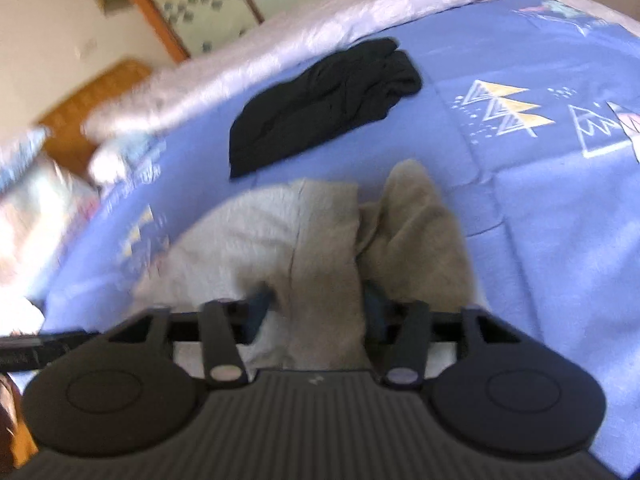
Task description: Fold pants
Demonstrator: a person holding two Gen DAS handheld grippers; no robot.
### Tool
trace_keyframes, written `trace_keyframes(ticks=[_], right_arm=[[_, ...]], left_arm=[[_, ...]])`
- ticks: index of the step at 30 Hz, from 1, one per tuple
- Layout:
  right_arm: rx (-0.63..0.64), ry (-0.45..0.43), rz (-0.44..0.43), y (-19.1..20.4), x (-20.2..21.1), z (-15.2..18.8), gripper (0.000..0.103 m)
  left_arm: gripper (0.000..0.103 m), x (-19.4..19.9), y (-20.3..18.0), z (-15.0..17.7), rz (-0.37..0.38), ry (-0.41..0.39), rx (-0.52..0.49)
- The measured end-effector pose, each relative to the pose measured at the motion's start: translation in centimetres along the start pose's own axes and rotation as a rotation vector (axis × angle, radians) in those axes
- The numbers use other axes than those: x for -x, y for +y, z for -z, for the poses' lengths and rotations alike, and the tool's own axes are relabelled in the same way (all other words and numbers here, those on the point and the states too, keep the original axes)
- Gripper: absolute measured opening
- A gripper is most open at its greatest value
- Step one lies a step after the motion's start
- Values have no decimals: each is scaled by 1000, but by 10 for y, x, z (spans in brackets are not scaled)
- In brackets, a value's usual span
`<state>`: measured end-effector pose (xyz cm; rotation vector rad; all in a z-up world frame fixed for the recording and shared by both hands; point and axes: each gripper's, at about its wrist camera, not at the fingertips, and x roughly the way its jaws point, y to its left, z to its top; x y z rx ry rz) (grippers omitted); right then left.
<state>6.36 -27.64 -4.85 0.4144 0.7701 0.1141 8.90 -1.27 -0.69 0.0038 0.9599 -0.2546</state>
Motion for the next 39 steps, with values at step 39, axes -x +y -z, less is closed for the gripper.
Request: trace_keyframes(ticks=[39], right_arm=[[43,-236,169,-19,71,8,44]], left_arm=[[78,-25,-27,21,-81,43,-129]])
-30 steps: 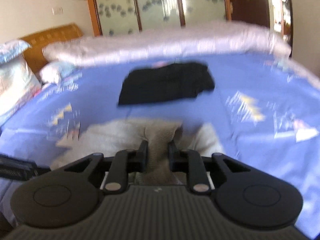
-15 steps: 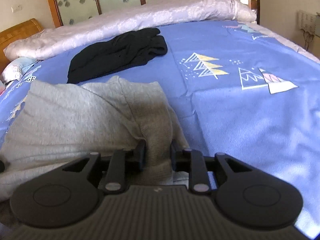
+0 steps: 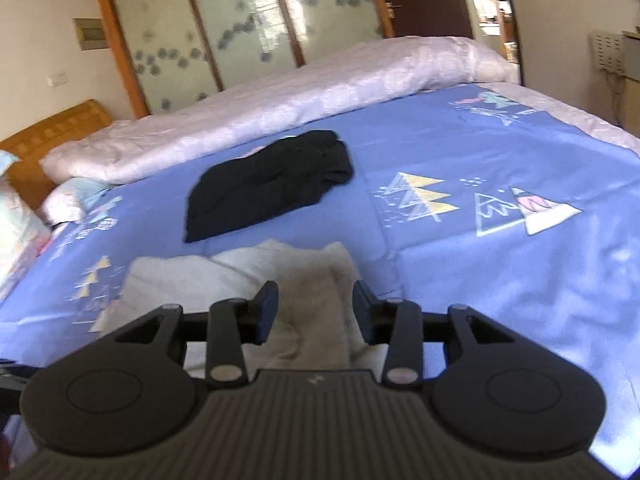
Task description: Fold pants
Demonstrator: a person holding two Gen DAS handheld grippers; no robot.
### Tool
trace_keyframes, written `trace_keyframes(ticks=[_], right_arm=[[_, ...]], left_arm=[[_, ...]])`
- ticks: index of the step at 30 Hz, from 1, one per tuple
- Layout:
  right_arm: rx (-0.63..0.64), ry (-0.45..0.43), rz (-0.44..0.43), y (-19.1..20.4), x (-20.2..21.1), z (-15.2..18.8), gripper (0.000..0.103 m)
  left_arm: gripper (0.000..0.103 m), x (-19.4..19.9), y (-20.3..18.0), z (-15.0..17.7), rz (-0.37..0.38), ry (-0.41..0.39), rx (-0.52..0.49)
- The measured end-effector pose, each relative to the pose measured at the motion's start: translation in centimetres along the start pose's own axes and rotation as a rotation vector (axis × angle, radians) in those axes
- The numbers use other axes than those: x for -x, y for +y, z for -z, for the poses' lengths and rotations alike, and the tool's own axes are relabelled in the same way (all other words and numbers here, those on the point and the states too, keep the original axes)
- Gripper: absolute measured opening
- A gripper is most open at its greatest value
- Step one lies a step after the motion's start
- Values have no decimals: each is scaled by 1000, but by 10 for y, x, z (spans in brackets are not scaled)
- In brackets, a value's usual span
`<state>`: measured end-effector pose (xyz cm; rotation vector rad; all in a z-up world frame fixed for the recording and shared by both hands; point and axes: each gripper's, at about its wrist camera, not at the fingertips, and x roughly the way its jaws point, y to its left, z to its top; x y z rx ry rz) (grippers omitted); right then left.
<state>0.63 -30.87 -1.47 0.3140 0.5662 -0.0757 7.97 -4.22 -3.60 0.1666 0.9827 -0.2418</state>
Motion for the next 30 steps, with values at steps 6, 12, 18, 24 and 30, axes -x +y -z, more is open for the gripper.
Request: trace_keyframes(ticks=[6,12,18,24,30], right_arm=[[38,145,17,-2,-24,27,44],[22,184,24,-12,-38,41,48],[-106,143,-85,-36,-17,25,59],[-296,106,-192,-82,-9,12,87],[-395,196,-224,-103,-36,18,87]], left_arm=[[78,-4,-4,16,-15,9,-53],[91,-10,-3,26,-38,2,-51],[90,-8,43,18,171,87,170],[93,-9,89,10,487,92,424],[93,-31,80,-4,545,135,444]])
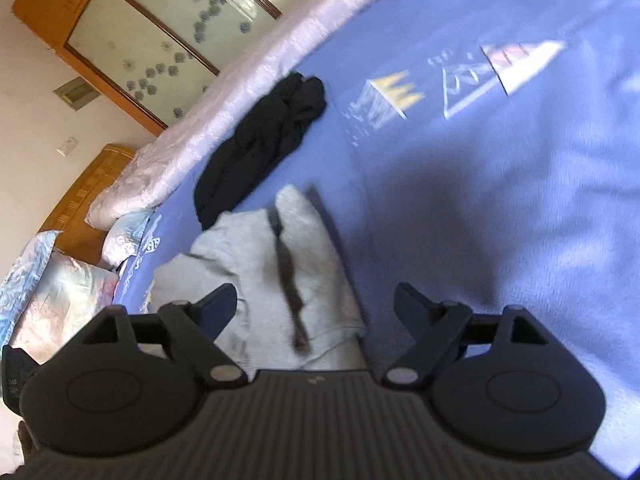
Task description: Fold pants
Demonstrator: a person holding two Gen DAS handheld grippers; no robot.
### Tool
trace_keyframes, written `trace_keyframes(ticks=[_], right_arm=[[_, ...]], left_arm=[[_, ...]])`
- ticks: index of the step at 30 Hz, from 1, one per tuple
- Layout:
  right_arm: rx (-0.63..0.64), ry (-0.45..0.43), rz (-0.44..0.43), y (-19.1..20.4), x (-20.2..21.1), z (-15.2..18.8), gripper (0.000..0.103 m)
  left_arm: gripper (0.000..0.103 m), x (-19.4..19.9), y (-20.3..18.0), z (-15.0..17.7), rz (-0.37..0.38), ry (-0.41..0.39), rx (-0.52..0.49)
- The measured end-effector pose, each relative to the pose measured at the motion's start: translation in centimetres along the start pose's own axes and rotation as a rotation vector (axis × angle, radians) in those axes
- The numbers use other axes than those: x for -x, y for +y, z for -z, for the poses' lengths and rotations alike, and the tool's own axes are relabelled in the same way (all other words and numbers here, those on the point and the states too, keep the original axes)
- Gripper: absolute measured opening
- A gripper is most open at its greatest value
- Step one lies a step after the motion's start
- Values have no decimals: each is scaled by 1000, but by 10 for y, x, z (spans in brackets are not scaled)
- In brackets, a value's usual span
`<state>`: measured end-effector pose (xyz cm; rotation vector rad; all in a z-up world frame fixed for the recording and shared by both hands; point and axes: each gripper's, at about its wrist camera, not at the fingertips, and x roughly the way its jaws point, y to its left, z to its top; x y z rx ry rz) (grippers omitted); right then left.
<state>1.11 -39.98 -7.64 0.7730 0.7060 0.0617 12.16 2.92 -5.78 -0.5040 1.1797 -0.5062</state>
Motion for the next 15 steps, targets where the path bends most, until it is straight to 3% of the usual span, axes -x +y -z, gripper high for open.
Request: trace_keyframes(ticks=[2,4,5,6,8,9,10,13,15], right_arm=[[2,36,6,1,-13,0,88],[36,63,26,8,-24,3,87],[61,62,29,14,-26,6,76],[69,99,4,19,-33,8,72],[109,110,37,35,-42,16,69],[149,115,57,44,-44,19,62],[152,128,58,49,-45,20,38],[115,148,-6,61,-39,22,32],[168,108,-39,80,-28,19,31]], left_arm=[[93,-12,-5,0,10,30,-4],[85,-26,-11,2,10,61,-17],[84,-34,-14,2,-1,76,-28],[83,-38,-20,6,-29,59,-58],[69,-41,-34,8,-79,47,-129],[60,-41,-39,9,-109,47,-150],[50,-39,-41,9,-119,49,-148],[29,-22,-44,1,-64,41,-99],[27,-7,-54,-7,-6,6,-110]])
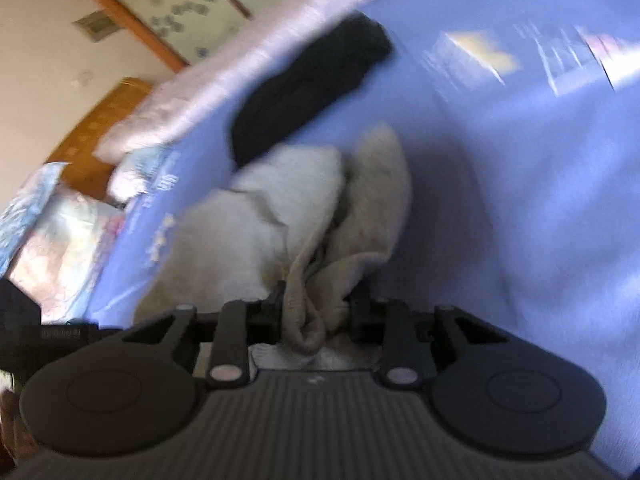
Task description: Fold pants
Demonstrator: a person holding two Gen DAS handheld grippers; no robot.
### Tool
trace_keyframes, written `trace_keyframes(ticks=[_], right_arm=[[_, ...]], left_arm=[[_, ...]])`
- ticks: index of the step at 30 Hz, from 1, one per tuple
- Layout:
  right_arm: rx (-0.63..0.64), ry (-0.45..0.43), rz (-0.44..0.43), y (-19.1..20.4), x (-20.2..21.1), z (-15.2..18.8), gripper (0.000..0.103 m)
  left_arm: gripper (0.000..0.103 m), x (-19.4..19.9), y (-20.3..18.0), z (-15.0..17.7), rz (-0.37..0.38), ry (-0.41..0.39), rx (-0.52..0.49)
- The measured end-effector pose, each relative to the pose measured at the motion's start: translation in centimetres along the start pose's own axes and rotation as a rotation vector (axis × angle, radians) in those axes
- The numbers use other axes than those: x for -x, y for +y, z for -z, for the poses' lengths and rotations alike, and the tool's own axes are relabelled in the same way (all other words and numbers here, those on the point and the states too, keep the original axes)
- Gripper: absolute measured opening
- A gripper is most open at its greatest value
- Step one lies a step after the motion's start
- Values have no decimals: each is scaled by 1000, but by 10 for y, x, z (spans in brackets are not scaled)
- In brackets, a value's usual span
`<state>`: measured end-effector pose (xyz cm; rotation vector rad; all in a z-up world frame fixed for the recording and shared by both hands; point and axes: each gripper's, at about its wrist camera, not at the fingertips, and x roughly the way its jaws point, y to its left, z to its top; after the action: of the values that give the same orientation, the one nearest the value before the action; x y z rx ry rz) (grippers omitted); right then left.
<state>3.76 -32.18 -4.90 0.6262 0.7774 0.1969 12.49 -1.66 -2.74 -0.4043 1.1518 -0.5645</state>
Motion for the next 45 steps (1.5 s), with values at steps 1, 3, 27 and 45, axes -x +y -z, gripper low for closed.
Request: trace_keyframes(ticks=[1,3,27,45], right_arm=[[30,-24,-17,11,5,-5,29],[90,-80,-55,33,13,-23,28],[36,-291,262,-21,-216,-222,62],[127,-159,226,38,-11,-10,77]], left_arm=[[27,8,-7,-8,29,-23,-15],[27,21,-22,-25,71,-62,-40],[59,-150,11,-267,-255,-227,25],[94,-6,-75,-14,-496,-211,-294]])
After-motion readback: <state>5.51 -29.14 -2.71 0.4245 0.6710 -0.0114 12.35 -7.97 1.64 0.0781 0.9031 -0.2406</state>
